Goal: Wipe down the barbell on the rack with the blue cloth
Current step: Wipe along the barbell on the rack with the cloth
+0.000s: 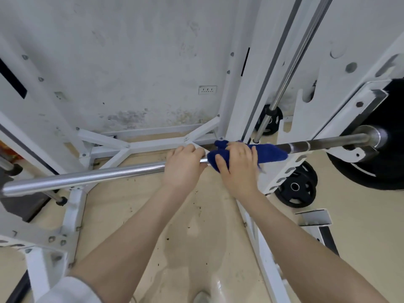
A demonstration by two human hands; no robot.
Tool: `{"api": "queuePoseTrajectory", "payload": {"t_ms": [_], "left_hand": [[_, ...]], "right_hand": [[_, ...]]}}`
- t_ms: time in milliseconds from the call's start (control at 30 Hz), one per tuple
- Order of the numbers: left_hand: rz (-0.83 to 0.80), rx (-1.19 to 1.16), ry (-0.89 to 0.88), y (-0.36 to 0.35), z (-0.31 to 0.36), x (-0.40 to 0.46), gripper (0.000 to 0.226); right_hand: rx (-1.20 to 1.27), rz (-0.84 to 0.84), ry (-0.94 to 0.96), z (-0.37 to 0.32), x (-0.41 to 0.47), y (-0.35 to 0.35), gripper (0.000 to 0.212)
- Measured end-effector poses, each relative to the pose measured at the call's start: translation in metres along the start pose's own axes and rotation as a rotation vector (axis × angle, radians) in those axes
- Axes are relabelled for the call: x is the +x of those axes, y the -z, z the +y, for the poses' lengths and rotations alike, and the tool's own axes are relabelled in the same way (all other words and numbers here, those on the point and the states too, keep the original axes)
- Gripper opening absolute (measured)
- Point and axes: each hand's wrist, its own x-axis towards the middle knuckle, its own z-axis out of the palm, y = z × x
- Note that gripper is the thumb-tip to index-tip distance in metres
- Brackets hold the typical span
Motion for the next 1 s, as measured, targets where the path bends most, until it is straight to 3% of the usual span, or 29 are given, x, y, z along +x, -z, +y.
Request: {"api": "queuePoseTrajectory", "payload": {"t_ms": [100, 267, 333, 433, 533, 633, 733, 833, 900, 1000], "left_hand": [[-0.002, -0.001, 0.031, -0.003, 0.002, 0.001, 0.028], [-0.01, -0.041, 0.076, 0.002, 0.004, 0.002, 0.025], [-0.026, -0.031, 0.067, 0.006, 0.004, 0.005, 0.022], [-0.051, -0.062, 0.034, 0.01, 0.0, 0.007, 0.022], [-0.087, -0.081, -0.003, 0.014, -0.002, 0.01, 0.021], [-0.111, -0.088, -0.034, 0.015, -0.003, 0.015, 0.021], [-0.14, -0.096, -0.058, 0.014, -0.007, 0.019, 0.023], [-0.154, -0.115, -0.069, 0.016, -0.009, 0.021, 0.023], [-0.162, -0.116, -0.084, 0.017, -0.01, 0.021, 0.021], [-0.136, -0.128, -0.106, 0.017, -0.012, 0.021, 0.02]], "right_hand": [[-0.111, -0.059, 0.1, 0.021, 0.014, 0.009, 0.044], [-0.173, -0.019, -0.086, -0.003, 0.022, 0.005, 0.038], [-0.202, 0.063, 0.08, -0.017, 0.008, -0.007, 0.038], [-0.232, 0.014, 0.278, 0.004, 0.013, 0.0, 0.032], [-0.278, -0.041, 0.114, 0.031, 0.029, 0.016, 0.024], [-0.244, 0.064, -0.029, 0.018, 0.023, 0.009, 0.017], [-0.247, 0.106, 0.235, -0.002, 0.005, -0.013, 0.024], [-0.315, -0.013, 0.464, 0.015, 0.016, -0.005, 0.037], [-0.34, -0.029, 0.297, 0.034, 0.027, 0.007, 0.045], [-0.224, 0.126, -0.062, 0.042, 0.034, 0.021, 0.036]]}}
